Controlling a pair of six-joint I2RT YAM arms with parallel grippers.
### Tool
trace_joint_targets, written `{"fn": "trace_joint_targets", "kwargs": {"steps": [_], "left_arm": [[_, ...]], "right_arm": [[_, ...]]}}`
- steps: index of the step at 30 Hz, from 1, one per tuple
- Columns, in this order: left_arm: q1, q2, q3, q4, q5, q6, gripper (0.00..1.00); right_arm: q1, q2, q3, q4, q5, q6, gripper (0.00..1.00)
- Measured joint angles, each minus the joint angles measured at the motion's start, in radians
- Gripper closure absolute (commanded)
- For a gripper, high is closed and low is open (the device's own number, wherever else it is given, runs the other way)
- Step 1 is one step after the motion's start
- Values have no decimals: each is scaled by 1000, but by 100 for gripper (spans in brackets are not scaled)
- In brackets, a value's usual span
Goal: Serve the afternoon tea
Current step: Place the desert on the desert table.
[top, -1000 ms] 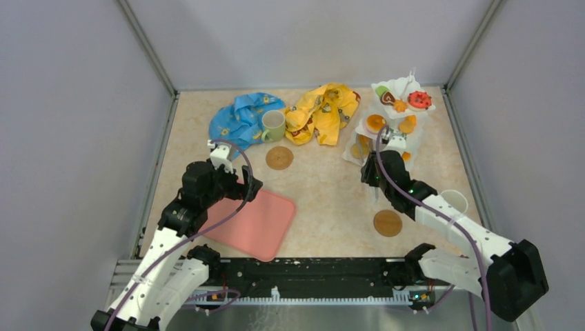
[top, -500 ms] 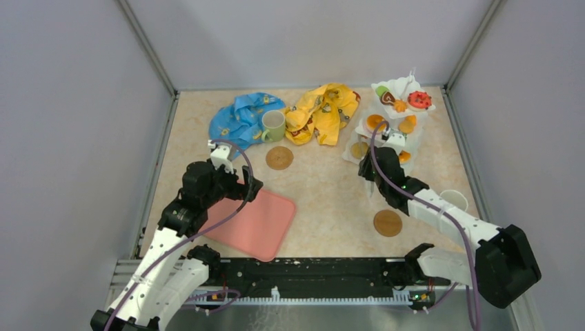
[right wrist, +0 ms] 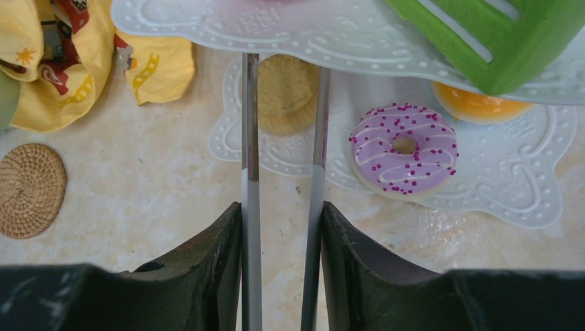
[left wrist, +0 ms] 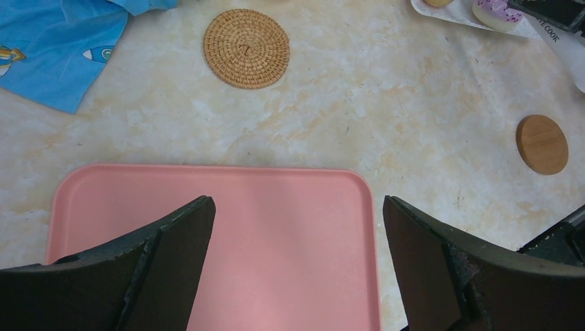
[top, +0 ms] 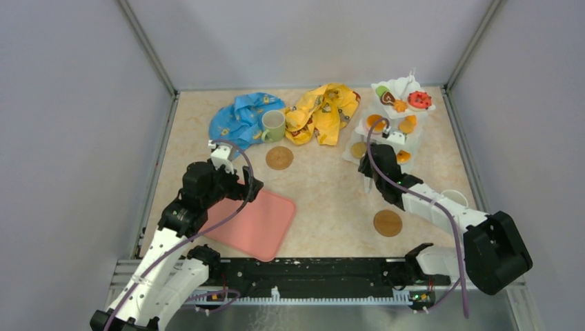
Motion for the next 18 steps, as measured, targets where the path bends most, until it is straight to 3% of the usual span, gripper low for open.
{"fn": "trace_joint_targets", "kwargs": {"steps": [13,18], "left_arm": [[-6,-5,0,0,-3,0,1],[-9,-5,0,0,-6,1,1]], "right_arm": [[-31,104,14,29,2,-4,62],[-32,111,16,32,2,-11,56]]}}
